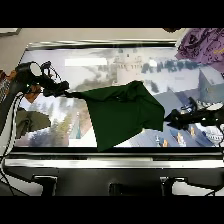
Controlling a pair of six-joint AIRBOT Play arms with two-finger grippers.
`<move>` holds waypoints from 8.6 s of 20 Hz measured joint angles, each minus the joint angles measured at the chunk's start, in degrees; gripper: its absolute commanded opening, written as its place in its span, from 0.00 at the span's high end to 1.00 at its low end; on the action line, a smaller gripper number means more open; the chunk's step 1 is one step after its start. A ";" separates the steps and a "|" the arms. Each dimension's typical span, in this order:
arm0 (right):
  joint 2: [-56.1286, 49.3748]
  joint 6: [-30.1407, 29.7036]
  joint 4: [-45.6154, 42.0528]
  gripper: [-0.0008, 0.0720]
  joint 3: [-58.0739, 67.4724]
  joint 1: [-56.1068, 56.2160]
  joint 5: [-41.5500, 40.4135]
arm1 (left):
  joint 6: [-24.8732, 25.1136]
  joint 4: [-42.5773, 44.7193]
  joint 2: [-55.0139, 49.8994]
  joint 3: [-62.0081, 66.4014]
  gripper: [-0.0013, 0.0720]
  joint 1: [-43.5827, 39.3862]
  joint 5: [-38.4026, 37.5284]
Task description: Fold the clothes and pants, and hang the long-sleeved shirts on hangers.
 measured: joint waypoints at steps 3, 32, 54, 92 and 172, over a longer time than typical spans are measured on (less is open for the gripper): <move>0.24 0.57 -0.83 0.68 -2.54 3.02 -4.07 | 0.00 -0.02 0.00 0.00 0.95 0.00 -0.17; -2.01 14.80 -3.98 0.41 27.98 1.40 0.09 | 0.04 1.70 -0.20 0.00 0.95 0.52 -7.30; 19.52 15.74 9.07 0.90 -28.11 33.38 -21.79 | 0.04 1.68 -0.17 0.02 0.95 0.52 -7.69; 9.49 25.62 -40.59 0.94 56.15 35.87 -0.61 | 2.05 14.49 24.37 11.50 0.95 3.41 10.80; -4.17 -9.38 2.80 0.94 -0.61 -4.50 6.16 | 22.49 -26.73 36.13 -70.79 0.16 16.37 8.07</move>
